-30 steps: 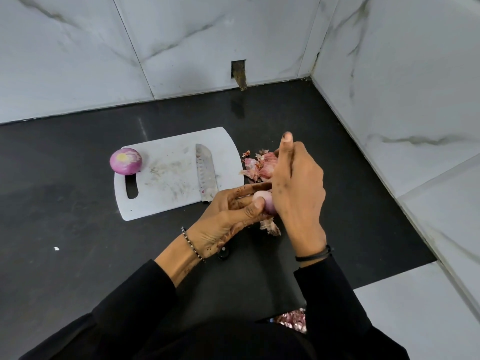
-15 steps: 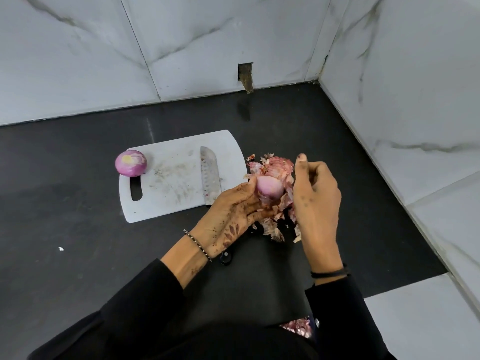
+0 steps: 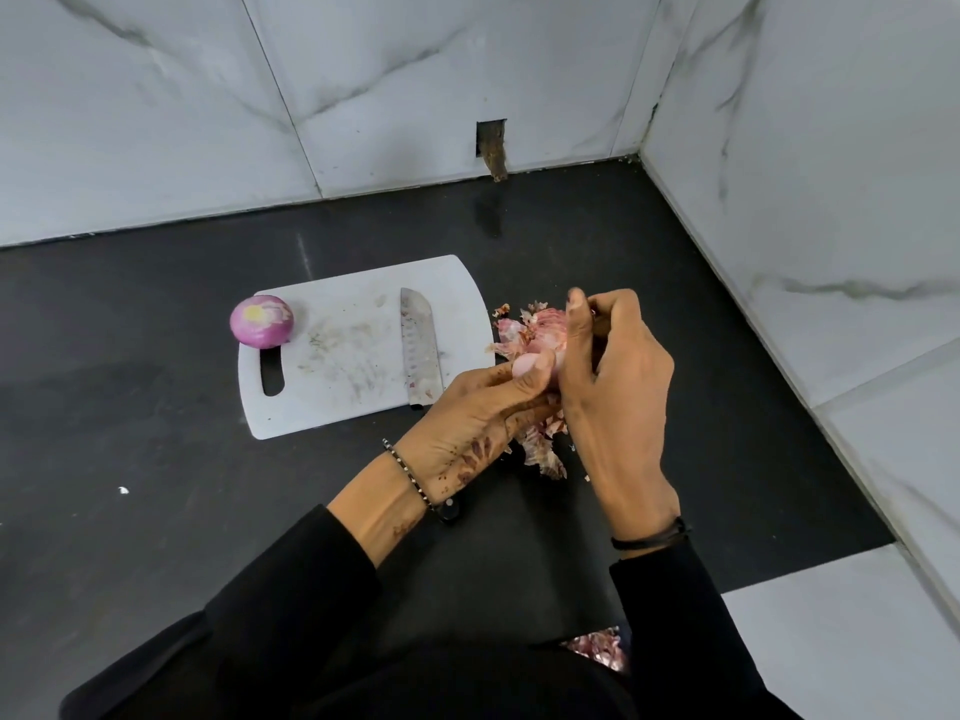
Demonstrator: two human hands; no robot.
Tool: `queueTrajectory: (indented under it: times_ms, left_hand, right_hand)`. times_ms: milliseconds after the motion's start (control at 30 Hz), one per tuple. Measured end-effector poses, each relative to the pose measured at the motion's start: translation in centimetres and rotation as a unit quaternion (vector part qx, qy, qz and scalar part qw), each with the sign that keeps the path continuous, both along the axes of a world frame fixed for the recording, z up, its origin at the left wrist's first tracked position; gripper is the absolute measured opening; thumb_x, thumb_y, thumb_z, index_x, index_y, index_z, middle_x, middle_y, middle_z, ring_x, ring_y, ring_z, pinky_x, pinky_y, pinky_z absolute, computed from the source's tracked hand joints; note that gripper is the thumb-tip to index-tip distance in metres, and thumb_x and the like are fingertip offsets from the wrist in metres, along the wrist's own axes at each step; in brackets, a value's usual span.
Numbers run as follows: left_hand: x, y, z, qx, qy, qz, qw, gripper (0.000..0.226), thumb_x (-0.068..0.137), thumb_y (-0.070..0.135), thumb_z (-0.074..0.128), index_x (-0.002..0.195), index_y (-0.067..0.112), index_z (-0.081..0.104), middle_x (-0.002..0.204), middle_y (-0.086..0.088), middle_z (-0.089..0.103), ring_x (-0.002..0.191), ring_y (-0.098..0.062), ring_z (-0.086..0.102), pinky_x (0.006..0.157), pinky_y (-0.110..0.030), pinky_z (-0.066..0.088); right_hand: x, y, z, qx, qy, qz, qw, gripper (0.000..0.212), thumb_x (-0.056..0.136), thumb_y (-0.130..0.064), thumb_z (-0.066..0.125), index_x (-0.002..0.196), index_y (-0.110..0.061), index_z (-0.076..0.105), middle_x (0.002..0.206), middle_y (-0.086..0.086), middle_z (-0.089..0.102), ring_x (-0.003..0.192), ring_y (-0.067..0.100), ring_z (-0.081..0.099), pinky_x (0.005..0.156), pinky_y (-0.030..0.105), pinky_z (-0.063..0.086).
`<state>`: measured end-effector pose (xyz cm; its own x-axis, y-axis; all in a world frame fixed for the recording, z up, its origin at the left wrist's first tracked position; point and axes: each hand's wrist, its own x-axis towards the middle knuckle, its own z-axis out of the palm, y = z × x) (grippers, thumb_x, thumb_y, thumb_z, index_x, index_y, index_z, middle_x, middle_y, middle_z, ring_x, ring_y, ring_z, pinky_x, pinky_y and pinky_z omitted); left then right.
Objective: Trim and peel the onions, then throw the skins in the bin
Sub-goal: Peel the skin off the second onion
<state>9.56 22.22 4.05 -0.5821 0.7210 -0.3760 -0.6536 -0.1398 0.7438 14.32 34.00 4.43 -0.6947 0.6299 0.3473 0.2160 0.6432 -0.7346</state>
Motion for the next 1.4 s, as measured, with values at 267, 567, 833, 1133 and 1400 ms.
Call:
queueTrajectory:
  times_ms: [267, 567, 833, 1133, 1400]
  left_hand:
    - [0.4, -0.1, 0.1, 0.02, -0.039, 0.026, 0.999, 0.026, 0.086, 0.026, 0.058, 0.092, 0.012, 0.08, 0.116, -0.02, 0.069, 0.116, -0.029, 0.063, 0.107, -0.04, 0.044]
    - [1.4, 0.5, -0.9, 0.024, -0.024, 0.043, 0.998, 0.027, 0.074, 0.014, 0.067, 0.097, 0.002, 0.072, 0.096, -0.011, 0.074, 0.089, -0.016, 0.071, 0.088, -0.028, 0.056]
    - [2.1, -0.9, -1.1, 0.072, -0.046, -0.017, 0.996, 0.059, 0.073, 0.032, 0.082, 0.119, -0.002, 0.067, 0.122, -0.024, 0.064, 0.114, -0.032, 0.062, 0.102, -0.039, 0.049]
    - [1.0, -0.9, -0.6, 0.117, -0.176, 0.017, 0.977, 0.074, 0.07, 0.036, 0.084, 0.131, 0.003, 0.057, 0.123, -0.026, 0.061, 0.107, -0.033, 0.062, 0.094, -0.039, 0.054]
    - [0.9, -1.0, -0.5, 0.166, -0.173, 0.024, 0.971, 0.072, 0.069, 0.028, 0.087, 0.13, 0.002, 0.06, 0.135, -0.021, 0.056, 0.122, -0.029, 0.057, 0.1, -0.036, 0.05]
  right_hand:
    - [1.0, 0.4, 0.8, -0.207, 0.046, -0.043, 0.976, 0.023, 0.107, -0.038, 0.045, 0.103, -0.021, 0.061, 0.088, -0.007, 0.067, 0.08, 0.006, 0.064, 0.075, 0.027, 0.054]
    - [1.4, -3.0, 2.5, -0.204, 0.037, 0.045, 0.977, 0.055, 0.109, -0.051, 0.024, 0.105, -0.015, 0.066, 0.096, -0.005, 0.061, 0.094, 0.002, 0.058, 0.083, 0.014, 0.039]
    - [-0.5, -0.3, 1.8, -0.425, -0.088, 0.046, 0.9, 0.075, 0.096, -0.078, 0.018, 0.112, -0.03, 0.073, 0.107, -0.013, 0.074, 0.104, 0.004, 0.068, 0.104, 0.034, 0.048]
    - [2.5, 0.8, 1.5, -0.419, -0.016, 0.036, 0.907, 0.047, 0.105, -0.054, 0.04, 0.102, -0.022, 0.075, 0.099, -0.008, 0.078, 0.094, 0.008, 0.074, 0.095, 0.041, 0.057]
    - [5.5, 0.4, 1.5, -0.259, 0.075, 0.117, 0.956, 0.01, 0.099, -0.029, 0.066, 0.102, -0.022, 0.072, 0.094, -0.007, 0.072, 0.086, 0.013, 0.067, 0.077, 0.041, 0.058]
